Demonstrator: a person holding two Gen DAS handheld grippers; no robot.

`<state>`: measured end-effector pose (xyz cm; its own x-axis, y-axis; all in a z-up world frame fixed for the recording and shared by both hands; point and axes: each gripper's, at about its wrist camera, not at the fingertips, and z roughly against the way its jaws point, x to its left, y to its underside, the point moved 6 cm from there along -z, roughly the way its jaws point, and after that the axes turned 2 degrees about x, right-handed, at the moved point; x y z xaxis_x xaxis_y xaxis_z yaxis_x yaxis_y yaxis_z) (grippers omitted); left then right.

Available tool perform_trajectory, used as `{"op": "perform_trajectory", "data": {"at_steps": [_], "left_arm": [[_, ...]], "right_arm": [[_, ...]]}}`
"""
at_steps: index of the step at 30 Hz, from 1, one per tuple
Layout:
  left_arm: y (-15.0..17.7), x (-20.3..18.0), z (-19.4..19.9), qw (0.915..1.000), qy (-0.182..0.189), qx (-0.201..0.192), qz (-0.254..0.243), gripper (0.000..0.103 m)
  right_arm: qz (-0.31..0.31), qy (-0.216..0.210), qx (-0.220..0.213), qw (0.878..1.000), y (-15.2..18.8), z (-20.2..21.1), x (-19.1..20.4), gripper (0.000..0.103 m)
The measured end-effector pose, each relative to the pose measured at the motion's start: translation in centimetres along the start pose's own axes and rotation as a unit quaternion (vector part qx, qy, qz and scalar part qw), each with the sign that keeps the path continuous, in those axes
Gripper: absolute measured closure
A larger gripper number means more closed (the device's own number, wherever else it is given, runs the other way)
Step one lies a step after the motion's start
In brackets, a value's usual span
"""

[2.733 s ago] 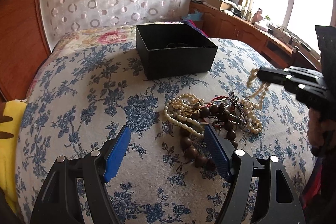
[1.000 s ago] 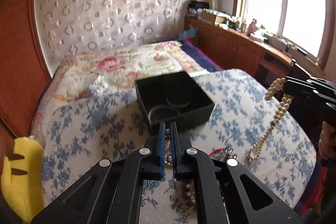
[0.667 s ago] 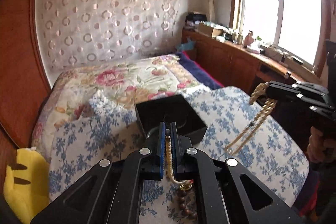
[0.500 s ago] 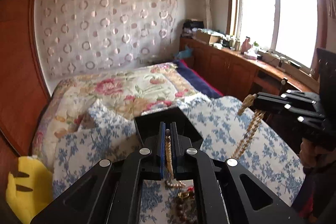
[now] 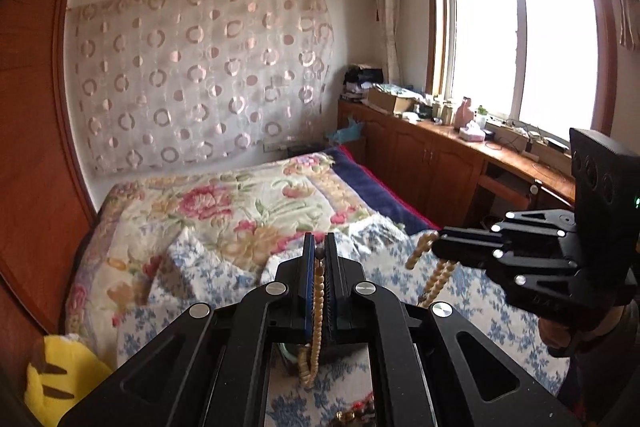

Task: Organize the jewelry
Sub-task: 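Carry both pearl strands over the black box and open both tools to drop them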

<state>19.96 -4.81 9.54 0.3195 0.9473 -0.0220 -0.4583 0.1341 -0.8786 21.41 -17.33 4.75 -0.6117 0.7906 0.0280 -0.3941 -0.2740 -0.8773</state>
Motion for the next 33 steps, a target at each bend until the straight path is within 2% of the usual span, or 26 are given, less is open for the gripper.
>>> {"op": "perform_trajectory", "data": {"at_steps": [5,9,13,20,26,33], "left_arm": [[-2.1,0.6,-0.6,0.9999,-0.004,-0.009,0.002,0.099],[-2.4,0.8,-0.7,1.0000,-0.004,-0.008,0.002,0.099],[-2.4,1.7,-3.2,0.9998,0.000,0.014,0.012,0.099],[-0.4,2.8,-7.0,0.9984,0.009,0.050,0.025,0.099],[2.8,3.5,-9.6,0.9960,0.009,0.082,0.033,0.099],[6.5,4.3,-10.1,0.9936,-0.004,0.104,0.044,0.098]], "right_arm": [[0.009,-0.008,-0.004,1.000,-1.6,-0.8,-0.3,0.094],[0.011,-0.015,-0.003,1.000,-2.7,-1.8,-0.7,0.095],[0.010,-0.016,-0.002,1.000,-3.3,-3.0,-1.1,0.095],[0.012,-0.021,-0.007,1.000,-4.3,-4.1,-1.3,0.095],[0.014,-0.024,-0.011,1.000,-5.3,-4.5,-1.2,0.095],[-0.006,-0.031,0.031,0.999,-3.1,-7.5,-1.5,0.095]]}}
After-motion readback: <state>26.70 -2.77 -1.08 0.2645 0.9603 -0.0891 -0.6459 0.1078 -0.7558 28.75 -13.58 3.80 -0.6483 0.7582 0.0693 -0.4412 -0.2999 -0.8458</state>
